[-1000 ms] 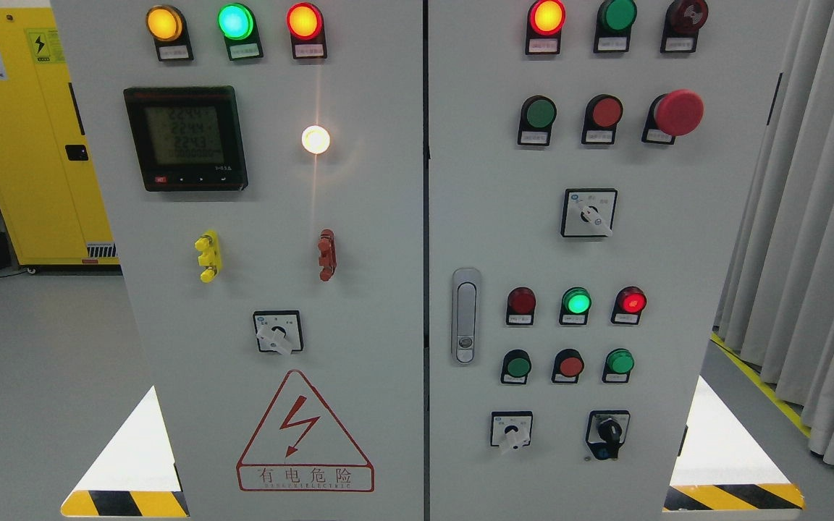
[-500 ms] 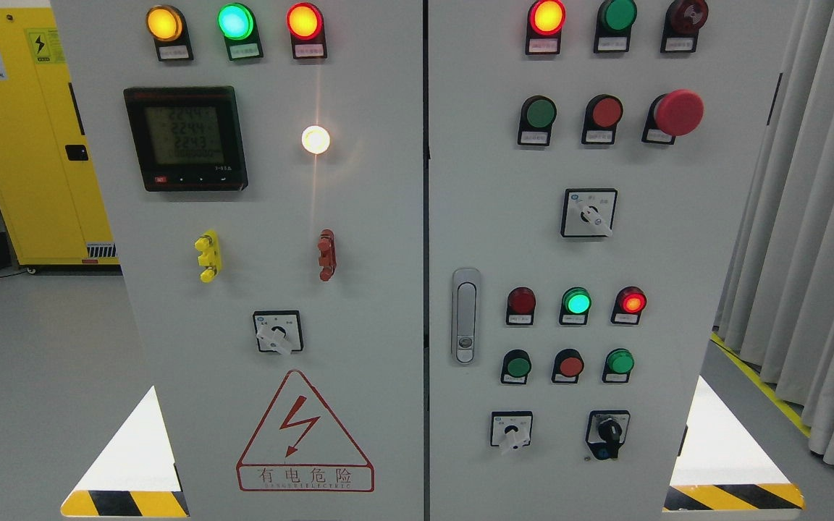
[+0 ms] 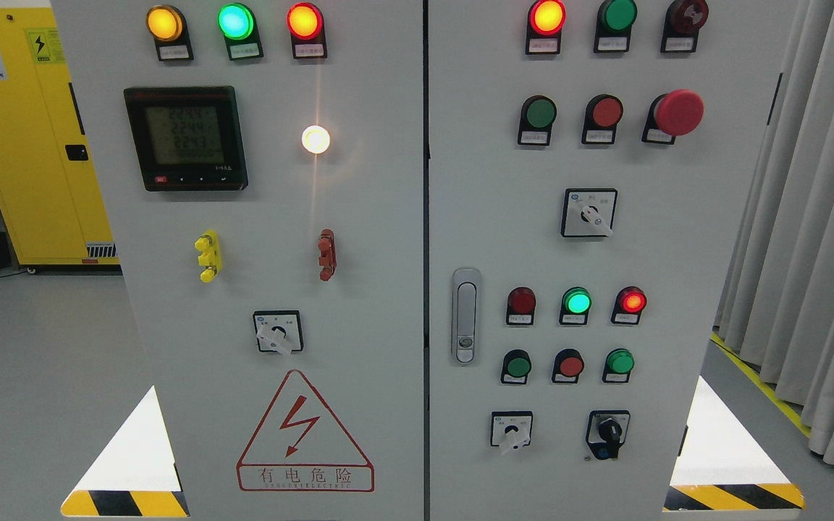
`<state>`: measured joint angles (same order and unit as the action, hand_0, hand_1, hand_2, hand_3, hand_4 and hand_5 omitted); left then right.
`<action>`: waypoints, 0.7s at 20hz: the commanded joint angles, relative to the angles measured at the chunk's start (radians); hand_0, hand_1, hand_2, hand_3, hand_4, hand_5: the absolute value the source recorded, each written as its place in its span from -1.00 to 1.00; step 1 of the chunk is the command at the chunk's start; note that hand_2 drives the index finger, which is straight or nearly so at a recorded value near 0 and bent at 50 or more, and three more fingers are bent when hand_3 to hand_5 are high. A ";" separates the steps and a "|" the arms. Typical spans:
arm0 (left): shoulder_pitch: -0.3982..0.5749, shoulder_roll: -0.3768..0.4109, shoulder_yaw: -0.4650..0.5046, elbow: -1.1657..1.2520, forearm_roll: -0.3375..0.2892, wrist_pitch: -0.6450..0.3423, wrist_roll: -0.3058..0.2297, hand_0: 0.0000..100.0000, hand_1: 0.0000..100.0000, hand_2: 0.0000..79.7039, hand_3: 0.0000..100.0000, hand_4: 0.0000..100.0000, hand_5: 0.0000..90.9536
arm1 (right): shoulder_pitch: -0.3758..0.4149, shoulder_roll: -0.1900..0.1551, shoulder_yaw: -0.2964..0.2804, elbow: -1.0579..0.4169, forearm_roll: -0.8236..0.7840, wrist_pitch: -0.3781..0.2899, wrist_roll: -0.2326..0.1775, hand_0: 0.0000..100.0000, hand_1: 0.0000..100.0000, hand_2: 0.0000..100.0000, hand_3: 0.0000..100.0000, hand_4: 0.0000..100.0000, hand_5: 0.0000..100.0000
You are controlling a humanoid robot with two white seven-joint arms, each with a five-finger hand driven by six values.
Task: Press green start button
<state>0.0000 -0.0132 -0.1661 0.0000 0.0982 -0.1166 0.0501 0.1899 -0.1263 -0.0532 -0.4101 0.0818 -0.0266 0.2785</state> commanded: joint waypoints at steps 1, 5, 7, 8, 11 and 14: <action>-0.023 -0.036 0.000 -0.012 0.000 0.000 0.002 -0.76 0.11 -1.00 -1.00 -1.00 -1.00 | 0.117 -0.001 0.136 -0.477 0.003 -0.001 -0.001 -0.58 -0.23 -1.00 -1.00 -1.00 -1.00; -0.021 -0.050 0.000 -0.012 -0.002 0.000 0.002 -0.76 0.11 -1.00 -1.00 -1.00 -1.00 | 0.158 -0.044 0.193 -0.683 0.004 -0.001 -0.007 -0.59 -0.21 -1.00 -1.00 -1.00 -1.00; -0.021 -0.066 0.000 -0.012 -0.002 0.000 0.002 -0.76 0.11 -1.00 -1.00 -1.00 -1.00 | 0.174 -0.047 0.197 -0.774 0.028 -0.001 -0.005 -0.61 -0.19 -1.00 -1.00 -1.00 -1.00; -0.021 -0.071 0.000 -0.012 -0.002 0.000 0.002 -0.76 0.11 -1.00 -1.00 -1.00 -1.00 | 0.180 -0.047 0.196 -0.815 0.068 -0.003 -0.005 -0.61 -0.19 -1.00 -1.00 -1.00 -1.00; -0.021 -0.088 0.000 -0.012 -0.002 0.000 0.002 -0.76 0.11 -1.00 -1.00 -1.00 -1.00 | 0.186 -0.047 0.196 -0.930 0.214 -0.012 -0.010 -0.62 -0.17 -1.00 -1.00 -1.00 -1.00; -0.021 -0.090 -0.003 -0.014 -0.002 0.000 0.002 -0.76 0.11 -1.00 -1.00 -1.00 -1.00 | 0.187 -0.046 0.197 -1.056 0.329 -0.012 -0.024 -0.62 -0.16 -1.00 -1.00 -1.00 -1.00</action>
<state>0.0000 -0.0650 -0.1661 0.0000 0.0970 -0.1166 0.0517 0.3528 -0.1553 0.0825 -1.0042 0.2433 -0.0360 0.2661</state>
